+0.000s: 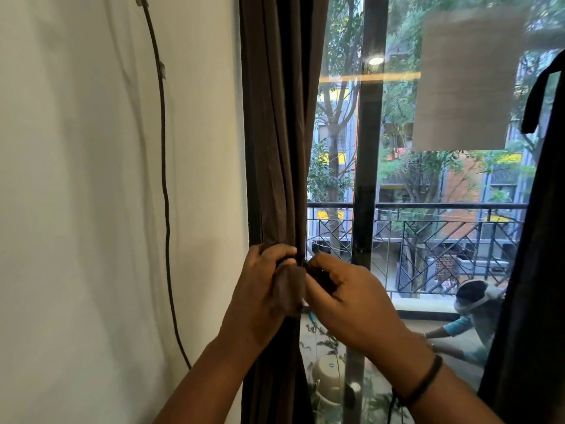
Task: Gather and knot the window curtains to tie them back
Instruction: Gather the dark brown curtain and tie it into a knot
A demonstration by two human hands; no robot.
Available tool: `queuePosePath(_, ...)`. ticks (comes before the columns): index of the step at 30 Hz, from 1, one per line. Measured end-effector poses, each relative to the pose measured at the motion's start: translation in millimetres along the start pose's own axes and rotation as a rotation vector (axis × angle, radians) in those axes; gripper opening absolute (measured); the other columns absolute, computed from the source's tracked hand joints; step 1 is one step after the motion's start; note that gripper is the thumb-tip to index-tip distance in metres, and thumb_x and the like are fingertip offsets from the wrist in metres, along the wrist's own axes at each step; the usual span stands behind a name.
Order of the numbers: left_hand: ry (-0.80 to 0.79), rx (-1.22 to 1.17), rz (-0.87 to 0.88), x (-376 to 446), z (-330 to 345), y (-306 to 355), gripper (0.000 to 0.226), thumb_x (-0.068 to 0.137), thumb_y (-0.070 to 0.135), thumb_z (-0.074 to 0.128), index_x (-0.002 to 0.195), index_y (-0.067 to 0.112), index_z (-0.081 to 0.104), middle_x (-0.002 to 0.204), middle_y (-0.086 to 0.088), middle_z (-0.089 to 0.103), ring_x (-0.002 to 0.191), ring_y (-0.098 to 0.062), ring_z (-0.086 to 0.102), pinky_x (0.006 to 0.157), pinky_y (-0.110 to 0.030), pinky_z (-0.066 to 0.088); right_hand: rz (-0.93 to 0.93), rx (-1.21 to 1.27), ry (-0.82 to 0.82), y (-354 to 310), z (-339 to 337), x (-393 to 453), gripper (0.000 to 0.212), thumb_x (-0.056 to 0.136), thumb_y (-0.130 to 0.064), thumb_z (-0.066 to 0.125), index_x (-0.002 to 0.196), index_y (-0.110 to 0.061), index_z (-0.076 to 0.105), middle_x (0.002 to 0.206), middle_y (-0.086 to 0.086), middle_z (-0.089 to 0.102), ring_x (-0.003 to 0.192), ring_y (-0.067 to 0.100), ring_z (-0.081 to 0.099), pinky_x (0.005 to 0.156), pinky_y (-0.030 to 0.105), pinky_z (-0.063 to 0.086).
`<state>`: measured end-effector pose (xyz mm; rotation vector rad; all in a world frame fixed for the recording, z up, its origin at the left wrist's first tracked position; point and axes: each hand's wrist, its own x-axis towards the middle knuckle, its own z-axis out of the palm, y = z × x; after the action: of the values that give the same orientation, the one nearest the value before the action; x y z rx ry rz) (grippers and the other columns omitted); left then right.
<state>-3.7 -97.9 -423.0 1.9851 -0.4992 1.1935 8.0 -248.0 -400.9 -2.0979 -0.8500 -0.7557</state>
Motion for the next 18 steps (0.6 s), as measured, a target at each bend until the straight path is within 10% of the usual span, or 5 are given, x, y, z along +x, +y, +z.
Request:
queuePosePath(7, -0.219, 0.142, 0.0, 6, -22, 13, 0.026, 0.09, 0.044, 0.05, 0.113, 0.034, 0.055, 0.107, 0.012, 0.047, 0.098, 0.006, 0.051, 0.08, 0.0, 0.038, 0.138, 0.449, 0.137, 1, 7, 14, 0.047, 0.091, -0.043, 0.045, 0.073, -0.003, 0.062, 0.064, 0.019, 0.059, 0.062, 0.033, 0.056, 0.059, 0.049, 0.047)
queuePosePath(11, -0.277, 0.317, 0.016, 14, -32, 16, 0.025, 0.087, 0.047, 0.042, 0.105, 0.035, 0.055, 0.102, 0.009, 0.044, 0.086, -0.007, 0.054, 0.073, -0.011, 0.045, 0.178, 0.48, 0.101, -9, 15, 10, 0.038, 0.095, -0.036, 0.048, 0.069, -0.009, 0.054, 0.056, 0.009, 0.049, 0.053, 0.018, 0.047, 0.055, 0.045, 0.043)
queuePosePath(18, -0.008, 0.079, -0.05, 5, -23, 17, 0.014, 0.088, 0.048, 0.043, 0.08, 0.037, 0.047, 0.084, 0.015, 0.05, 0.08, 0.003, 0.054, 0.066, -0.006, 0.038, 0.21, 0.66, -0.016, -5, 18, 0, 0.028, 0.088, -0.041, 0.058, 0.074, -0.017, 0.057, 0.071, 0.011, 0.059, 0.063, 0.016, 0.057, 0.065, 0.044, 0.05)
